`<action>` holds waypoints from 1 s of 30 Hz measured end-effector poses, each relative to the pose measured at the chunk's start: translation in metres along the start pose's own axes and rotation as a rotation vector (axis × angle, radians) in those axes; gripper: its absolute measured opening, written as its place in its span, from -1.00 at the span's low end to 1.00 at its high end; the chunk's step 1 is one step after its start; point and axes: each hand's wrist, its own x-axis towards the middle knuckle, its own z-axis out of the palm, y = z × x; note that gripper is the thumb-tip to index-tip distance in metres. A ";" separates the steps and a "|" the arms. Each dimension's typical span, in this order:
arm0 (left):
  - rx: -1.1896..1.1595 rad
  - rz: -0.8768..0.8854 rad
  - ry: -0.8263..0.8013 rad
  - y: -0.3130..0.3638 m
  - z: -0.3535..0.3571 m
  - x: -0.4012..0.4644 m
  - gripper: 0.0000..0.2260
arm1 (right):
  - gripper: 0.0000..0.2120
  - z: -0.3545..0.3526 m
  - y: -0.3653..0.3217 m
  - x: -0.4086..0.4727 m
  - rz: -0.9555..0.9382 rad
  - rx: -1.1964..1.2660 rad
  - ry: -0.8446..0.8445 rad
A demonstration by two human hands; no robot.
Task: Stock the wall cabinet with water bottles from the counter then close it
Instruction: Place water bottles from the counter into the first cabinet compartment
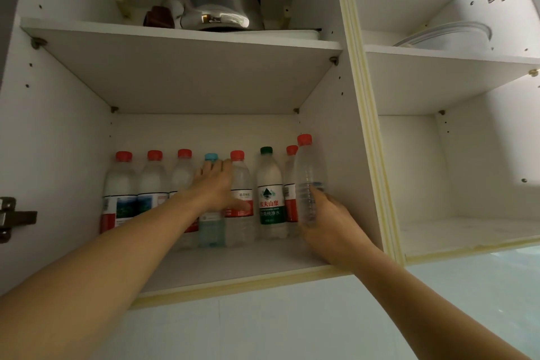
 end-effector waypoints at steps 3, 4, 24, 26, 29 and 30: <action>0.062 0.087 0.066 -0.004 0.011 0.003 0.39 | -0.62 -0.001 -0.001 0.000 0.006 -0.022 -0.011; 0.090 0.114 0.096 -0.005 0.014 0.004 0.40 | -0.63 -0.001 -0.002 0.000 0.009 -0.027 -0.011; -0.739 0.179 -0.076 0.093 -0.003 0.015 -0.48 | -0.78 -0.003 0.010 0.005 0.098 0.061 0.042; -0.888 0.125 -0.281 0.111 -0.005 0.015 -0.57 | -0.75 -0.007 0.009 0.003 0.102 0.077 0.051; -0.959 0.069 -0.334 0.123 -0.002 0.015 -0.75 | -0.64 -0.013 0.006 0.001 0.120 0.126 0.050; -0.977 0.044 -0.333 0.124 -0.001 0.016 -0.73 | -0.63 -0.014 0.005 0.001 0.125 0.138 0.042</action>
